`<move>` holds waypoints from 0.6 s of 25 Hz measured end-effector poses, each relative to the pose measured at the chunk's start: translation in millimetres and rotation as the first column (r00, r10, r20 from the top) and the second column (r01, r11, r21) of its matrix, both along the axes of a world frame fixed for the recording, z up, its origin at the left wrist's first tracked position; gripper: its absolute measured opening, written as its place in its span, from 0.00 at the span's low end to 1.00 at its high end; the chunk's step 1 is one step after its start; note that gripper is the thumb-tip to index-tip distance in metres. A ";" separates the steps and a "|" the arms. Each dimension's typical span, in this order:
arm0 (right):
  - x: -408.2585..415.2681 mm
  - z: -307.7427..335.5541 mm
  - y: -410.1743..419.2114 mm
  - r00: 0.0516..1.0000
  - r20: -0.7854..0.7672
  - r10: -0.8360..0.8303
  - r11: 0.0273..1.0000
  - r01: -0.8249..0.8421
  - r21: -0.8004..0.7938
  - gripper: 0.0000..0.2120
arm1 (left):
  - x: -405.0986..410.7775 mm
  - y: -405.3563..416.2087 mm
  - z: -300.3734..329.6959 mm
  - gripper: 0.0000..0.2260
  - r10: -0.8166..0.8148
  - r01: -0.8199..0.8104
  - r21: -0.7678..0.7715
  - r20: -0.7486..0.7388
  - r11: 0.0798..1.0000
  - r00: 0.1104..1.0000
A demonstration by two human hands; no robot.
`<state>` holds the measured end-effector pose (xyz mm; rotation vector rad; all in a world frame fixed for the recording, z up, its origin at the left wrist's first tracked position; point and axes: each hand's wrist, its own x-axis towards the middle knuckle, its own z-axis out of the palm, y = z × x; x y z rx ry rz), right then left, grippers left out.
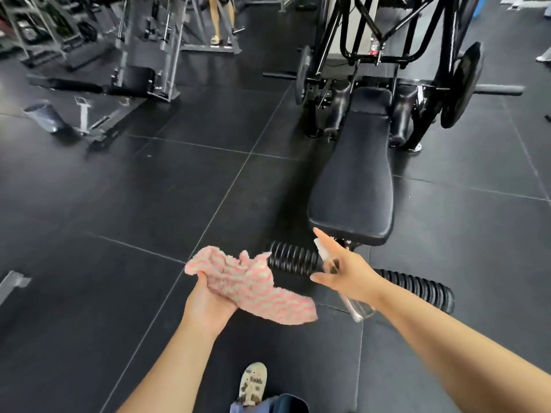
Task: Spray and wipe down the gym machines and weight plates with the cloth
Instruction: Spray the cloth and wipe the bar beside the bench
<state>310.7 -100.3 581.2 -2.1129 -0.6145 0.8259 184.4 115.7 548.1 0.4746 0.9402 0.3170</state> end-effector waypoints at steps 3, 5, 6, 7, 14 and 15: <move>6.1 0.5 17.9 0.998 -0.055 -0.044 0.995 0.039 -0.093 0.37 | 2.4 30.3 -14.5 0.21 -0.194 0.191 0.041 0.097 0.981 0.976; 10.1 -1.3 35.6 0.999 -0.016 -0.045 0.991 0.042 -0.128 0.33 | 0.2 57.4 -21.2 0.22 -0.231 0.229 0.043 0.069 0.973 0.970; 12.5 -4.0 44.2 0.999 0.004 -0.052 0.990 0.052 -0.133 0.32 | -1.2 66.8 -22.3 0.22 -0.236 0.235 0.030 0.038 0.971 0.971; 14.8 -7.1 52.6 0.998 0.019 -0.067 0.989 0.069 -0.132 0.30 | -0.4 74.2 -23.6 0.24 -0.238 0.238 0.015 0.001 0.971 0.971; 6.5 -23.1 58.6 0.994 -0.003 -0.111 0.981 0.109 -0.163 0.31 | 5.0 83.1 -25.8 0.23 -0.286 0.290 0.012 -0.134 0.957 0.949; 4.6 -25.1 54.8 0.994 0.057 -0.097 0.971 0.107 -0.214 0.35 | 6.3 80.9 -23.7 0.23 -0.287 0.293 0.019 -0.145 0.956 0.947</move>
